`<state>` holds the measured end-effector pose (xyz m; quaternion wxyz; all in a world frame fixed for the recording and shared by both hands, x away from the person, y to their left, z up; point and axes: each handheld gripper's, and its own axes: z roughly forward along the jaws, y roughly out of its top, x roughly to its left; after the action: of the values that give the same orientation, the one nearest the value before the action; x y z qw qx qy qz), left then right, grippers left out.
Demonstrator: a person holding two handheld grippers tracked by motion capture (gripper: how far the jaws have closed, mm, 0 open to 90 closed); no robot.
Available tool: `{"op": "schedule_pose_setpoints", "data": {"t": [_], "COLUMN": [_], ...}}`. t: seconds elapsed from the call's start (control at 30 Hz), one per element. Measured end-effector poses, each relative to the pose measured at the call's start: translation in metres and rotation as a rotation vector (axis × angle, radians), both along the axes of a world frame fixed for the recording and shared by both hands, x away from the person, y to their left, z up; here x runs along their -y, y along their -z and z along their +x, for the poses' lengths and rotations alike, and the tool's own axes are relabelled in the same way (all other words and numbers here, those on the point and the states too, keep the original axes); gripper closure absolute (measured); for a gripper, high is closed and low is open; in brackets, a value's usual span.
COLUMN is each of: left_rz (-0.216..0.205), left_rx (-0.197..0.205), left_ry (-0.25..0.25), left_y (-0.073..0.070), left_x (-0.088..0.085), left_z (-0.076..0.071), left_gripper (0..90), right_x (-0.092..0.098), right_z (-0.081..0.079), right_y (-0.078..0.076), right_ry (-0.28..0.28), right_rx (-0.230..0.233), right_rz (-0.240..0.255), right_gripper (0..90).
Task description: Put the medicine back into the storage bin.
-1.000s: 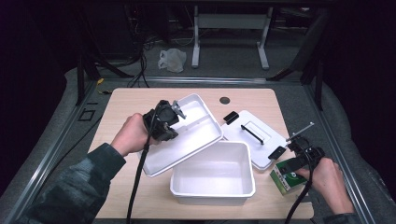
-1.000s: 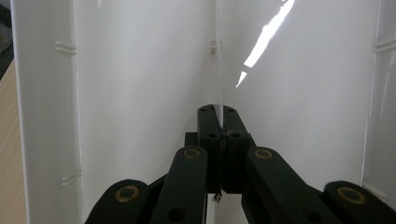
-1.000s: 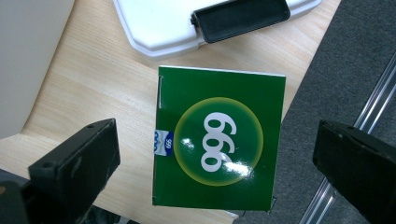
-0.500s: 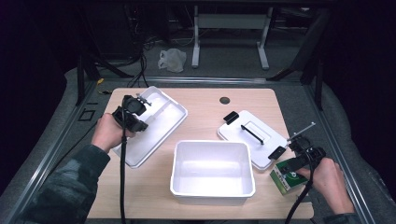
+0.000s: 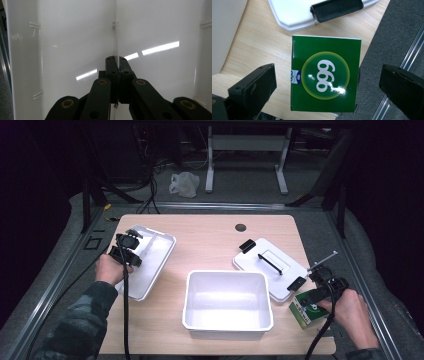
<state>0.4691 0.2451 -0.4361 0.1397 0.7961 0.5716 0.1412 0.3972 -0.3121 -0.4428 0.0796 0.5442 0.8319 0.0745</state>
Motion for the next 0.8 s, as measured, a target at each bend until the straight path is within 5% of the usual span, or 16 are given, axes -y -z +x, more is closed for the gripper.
{"op": "schedule_pose_setpoints", "data": {"t": [0.17, 0.37, 0.8], "left_rz": [0.0, 0.0, 0.012], "left_rx": [-0.04, -0.085, -0.159], "left_ry": [-0.11, -0.182, -0.286], "left_y": [0.025, 0.049, 0.085], "left_x": [-0.01, -0.016, -0.014], "left_z": [0.01, 0.015, 0.023], "left_gripper": [89.1, 89.1, 89.0], "right_x": [0.0, 0.0, 0.0], "right_z": [0.001, 0.001, 0.001], "right_y": [0.002, 0.003, 0.005], "right_ry": [0.002, 0.0, -0.001], "right_rx": [0.001, 0.001, -0.001], "right_rz": [-0.004, -0.003, -0.002], "right_gripper": [0.9, 1.1, 1.2]}}
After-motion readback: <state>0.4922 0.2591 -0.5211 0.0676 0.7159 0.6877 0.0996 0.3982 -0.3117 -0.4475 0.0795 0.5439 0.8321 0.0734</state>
